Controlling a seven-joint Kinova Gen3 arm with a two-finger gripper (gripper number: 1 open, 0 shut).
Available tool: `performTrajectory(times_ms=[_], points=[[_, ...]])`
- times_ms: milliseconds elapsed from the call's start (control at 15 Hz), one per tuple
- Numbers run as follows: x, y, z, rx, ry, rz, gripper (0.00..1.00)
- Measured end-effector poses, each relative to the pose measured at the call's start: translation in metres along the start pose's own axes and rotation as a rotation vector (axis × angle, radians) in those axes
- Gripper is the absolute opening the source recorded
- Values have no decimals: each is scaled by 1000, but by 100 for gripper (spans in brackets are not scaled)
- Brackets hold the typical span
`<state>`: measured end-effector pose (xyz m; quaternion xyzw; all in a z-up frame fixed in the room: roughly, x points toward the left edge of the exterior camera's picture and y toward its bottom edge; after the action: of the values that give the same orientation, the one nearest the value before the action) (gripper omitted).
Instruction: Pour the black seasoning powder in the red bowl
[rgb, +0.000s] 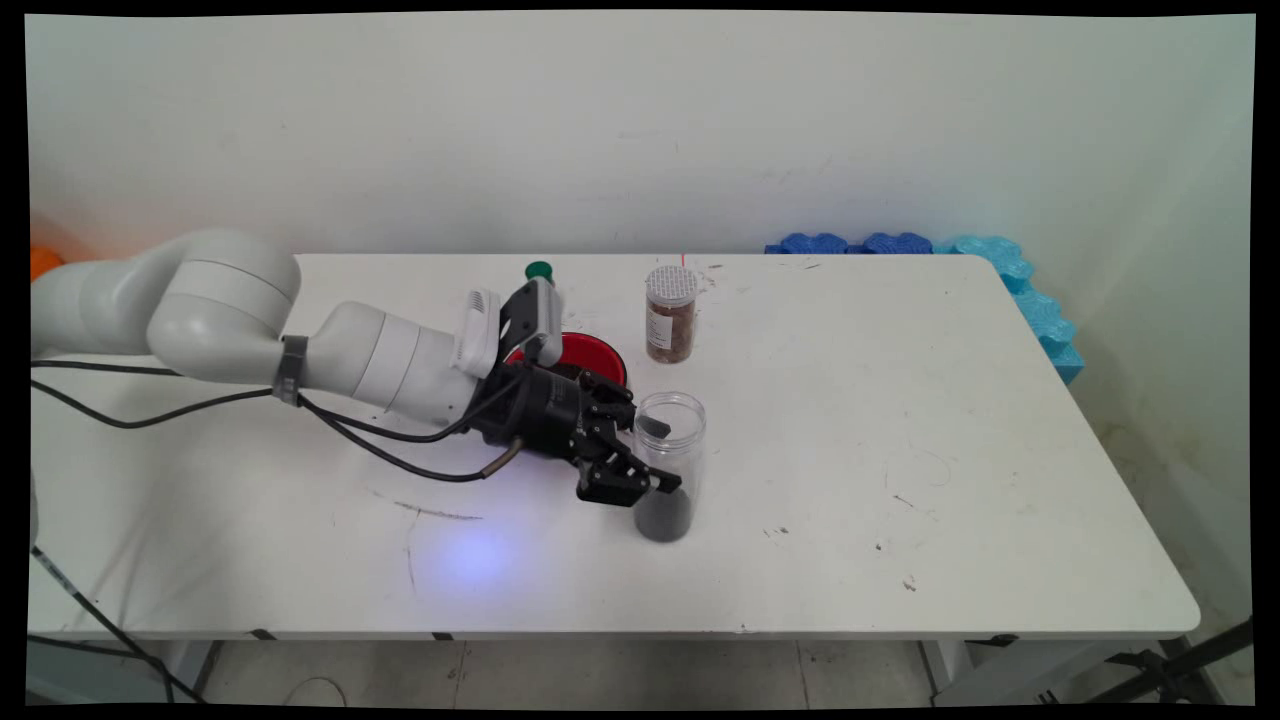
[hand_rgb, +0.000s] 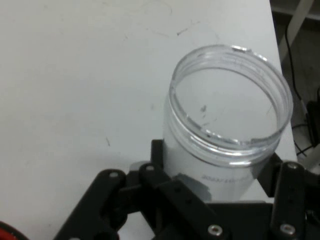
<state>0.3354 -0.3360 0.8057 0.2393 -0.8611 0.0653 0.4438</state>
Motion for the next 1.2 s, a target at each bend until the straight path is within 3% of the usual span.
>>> performTrajectory(times_ms=[533, 1200], points=[[6, 0, -16, -17, -1, 21, 0], [61, 3, -75, -37, 51, 15, 0]])
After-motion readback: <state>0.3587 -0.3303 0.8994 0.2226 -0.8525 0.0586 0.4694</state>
